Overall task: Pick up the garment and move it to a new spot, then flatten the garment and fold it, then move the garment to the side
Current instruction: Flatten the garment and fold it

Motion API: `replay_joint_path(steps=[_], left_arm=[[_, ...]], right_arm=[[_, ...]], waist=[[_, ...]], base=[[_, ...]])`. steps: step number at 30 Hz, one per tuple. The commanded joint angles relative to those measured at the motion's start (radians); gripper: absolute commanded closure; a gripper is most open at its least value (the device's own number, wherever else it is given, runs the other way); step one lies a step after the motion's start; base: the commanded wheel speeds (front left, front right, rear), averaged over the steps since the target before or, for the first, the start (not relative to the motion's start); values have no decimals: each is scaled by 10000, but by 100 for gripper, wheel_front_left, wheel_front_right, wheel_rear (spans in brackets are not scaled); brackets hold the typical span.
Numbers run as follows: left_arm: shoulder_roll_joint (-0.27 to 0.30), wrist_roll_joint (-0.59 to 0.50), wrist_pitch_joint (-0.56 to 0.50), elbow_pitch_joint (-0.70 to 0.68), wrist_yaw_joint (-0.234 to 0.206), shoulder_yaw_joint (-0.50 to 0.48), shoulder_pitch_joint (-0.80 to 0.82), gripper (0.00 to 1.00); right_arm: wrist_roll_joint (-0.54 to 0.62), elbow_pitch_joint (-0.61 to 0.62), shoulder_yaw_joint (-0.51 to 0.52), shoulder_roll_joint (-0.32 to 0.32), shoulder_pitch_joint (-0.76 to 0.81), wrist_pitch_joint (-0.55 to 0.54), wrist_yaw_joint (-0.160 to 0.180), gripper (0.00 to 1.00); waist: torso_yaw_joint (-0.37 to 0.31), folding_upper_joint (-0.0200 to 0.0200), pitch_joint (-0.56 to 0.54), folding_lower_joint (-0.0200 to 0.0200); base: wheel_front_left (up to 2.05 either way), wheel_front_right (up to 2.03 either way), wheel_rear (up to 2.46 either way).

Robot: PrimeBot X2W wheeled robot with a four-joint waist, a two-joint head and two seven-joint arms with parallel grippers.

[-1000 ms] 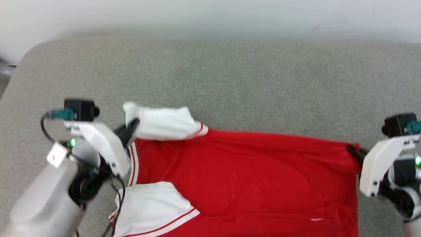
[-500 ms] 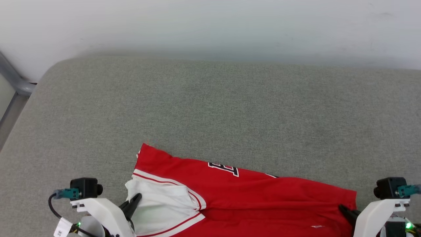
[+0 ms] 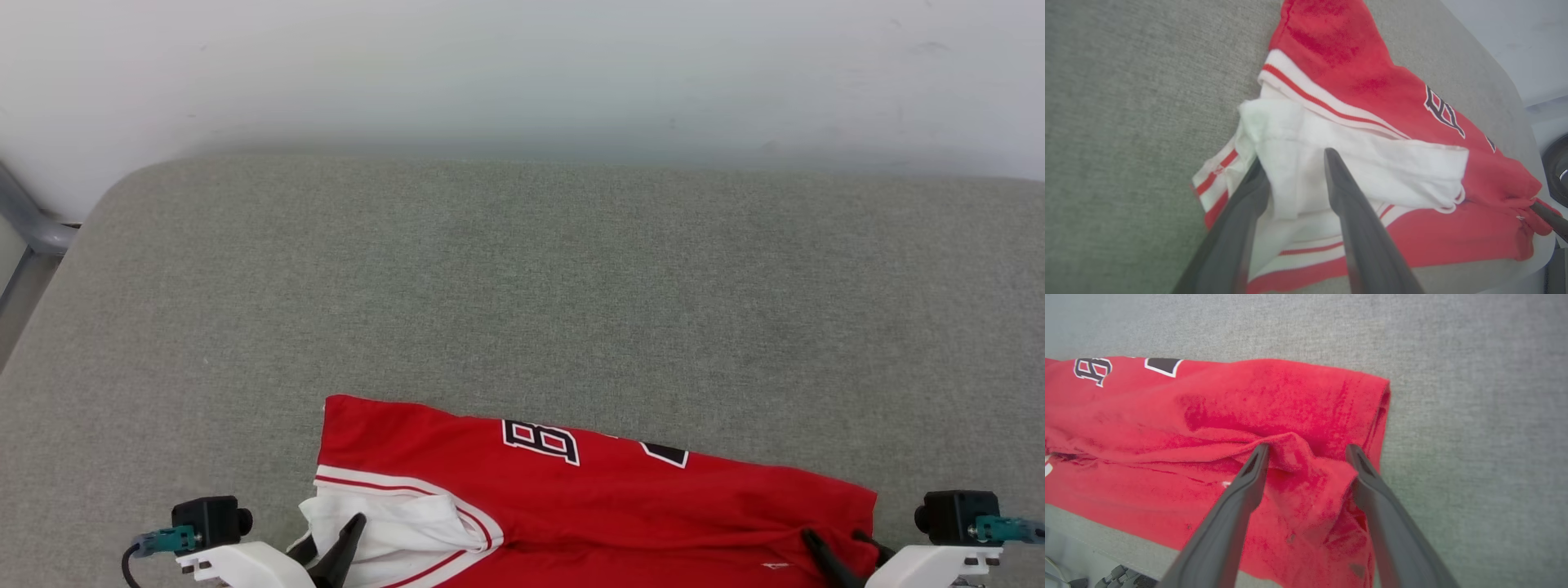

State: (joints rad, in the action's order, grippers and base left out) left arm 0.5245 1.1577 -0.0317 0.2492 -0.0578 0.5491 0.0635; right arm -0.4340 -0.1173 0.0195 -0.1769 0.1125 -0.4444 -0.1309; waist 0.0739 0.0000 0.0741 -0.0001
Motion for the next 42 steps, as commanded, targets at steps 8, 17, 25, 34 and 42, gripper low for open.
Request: replay_joint_path(steps=[8,17,25,34,42], left_arm=[[-134,-1078,1999,-182,247,-274,397,0],[-240,-2855,2933,-997,-109,-844,711,0],[-1078,-5454,2984,-1987,-204,-2046,479,0],[-1844,-6847,2985,-2365,247,-2464,341,0],[-2244,-7357,2987,-2143,535,-2736,431,0]], right_arm=[[368,632,249,48,-105,1138,5,0],[602,857,921,-483,-367,-55,5,0],[485,512,867,-769,-529,-1478,5,0],[-42,-310,433,-327,-582,-2120,5,0],[-504,-1063,-26,72,-410,-2980,-12,76]], waist=[[-71,0,-404,1],[-101,0,-539,1],[76,0,-324,1],[477,0,298,1],[659,0,515,1]], base=[[0,0,0],[0,0,0],[0,0,0],[0,0,0],[0,0,0]])
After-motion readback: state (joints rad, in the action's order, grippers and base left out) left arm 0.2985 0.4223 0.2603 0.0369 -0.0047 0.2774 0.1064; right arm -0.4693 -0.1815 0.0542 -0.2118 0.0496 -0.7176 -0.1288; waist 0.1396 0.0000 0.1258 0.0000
